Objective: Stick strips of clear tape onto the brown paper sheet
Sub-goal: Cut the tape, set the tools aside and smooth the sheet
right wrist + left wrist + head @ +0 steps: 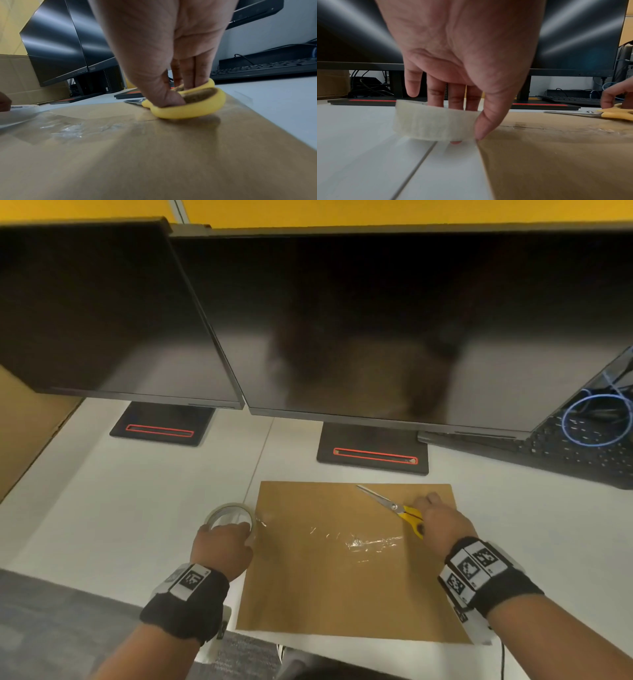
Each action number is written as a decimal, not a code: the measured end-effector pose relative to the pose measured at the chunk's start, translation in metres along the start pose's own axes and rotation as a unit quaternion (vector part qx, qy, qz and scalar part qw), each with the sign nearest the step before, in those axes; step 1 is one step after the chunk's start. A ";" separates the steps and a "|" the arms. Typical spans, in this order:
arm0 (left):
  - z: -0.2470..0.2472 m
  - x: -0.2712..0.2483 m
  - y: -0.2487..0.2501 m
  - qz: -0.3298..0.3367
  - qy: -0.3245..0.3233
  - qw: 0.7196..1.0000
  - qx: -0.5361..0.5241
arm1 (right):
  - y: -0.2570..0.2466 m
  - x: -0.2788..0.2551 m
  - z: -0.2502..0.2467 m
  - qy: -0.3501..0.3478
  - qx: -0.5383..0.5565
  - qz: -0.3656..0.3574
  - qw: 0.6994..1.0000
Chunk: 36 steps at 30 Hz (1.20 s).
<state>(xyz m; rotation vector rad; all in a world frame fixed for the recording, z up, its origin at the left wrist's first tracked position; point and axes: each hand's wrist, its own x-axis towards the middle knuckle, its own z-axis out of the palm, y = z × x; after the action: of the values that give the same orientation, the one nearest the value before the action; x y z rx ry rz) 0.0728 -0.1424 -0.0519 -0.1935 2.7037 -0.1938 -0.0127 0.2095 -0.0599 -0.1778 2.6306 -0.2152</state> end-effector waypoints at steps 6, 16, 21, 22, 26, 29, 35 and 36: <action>-0.006 -0.001 -0.011 0.016 0.018 1.000 -0.008 | -0.043 -0.007 -0.008 0.017 0.023 -0.132 0.991; -0.015 0.008 -0.038 0.115 0.138 0.982 -0.062 | -0.119 -0.001 0.013 0.007 -0.113 -0.239 0.964; -0.026 0.019 -0.047 0.150 0.136 0.976 -0.076 | -0.138 0.009 0.015 0.013 -0.104 -0.237 0.966; -0.029 0.021 -0.048 0.156 0.132 0.976 -0.071 | -0.143 0.012 0.016 0.014 -0.102 -0.240 0.965; -0.034 0.031 -0.052 0.176 0.129 0.973 -0.080 | -0.157 0.021 0.016 0.015 -0.101 -0.254 0.962; -0.033 0.038 -0.053 0.182 0.115 0.974 -0.074 | -0.165 0.024 0.014 0.018 -0.102 -0.261 0.960; -0.031 0.042 -0.055 0.197 0.170 0.963 -0.063 | -0.168 0.027 0.016 0.010 -0.102 -0.252 0.962; -0.032 0.042 -0.055 0.199 0.175 0.962 -0.061 | -0.168 0.026 0.017 0.007 -0.103 -0.249 0.963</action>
<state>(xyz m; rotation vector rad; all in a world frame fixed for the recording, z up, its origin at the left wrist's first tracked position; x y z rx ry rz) 0.0277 -0.2002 -0.0308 0.3860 3.0324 0.0668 -0.0127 0.0389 -0.0564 -0.9137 2.5725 -0.1080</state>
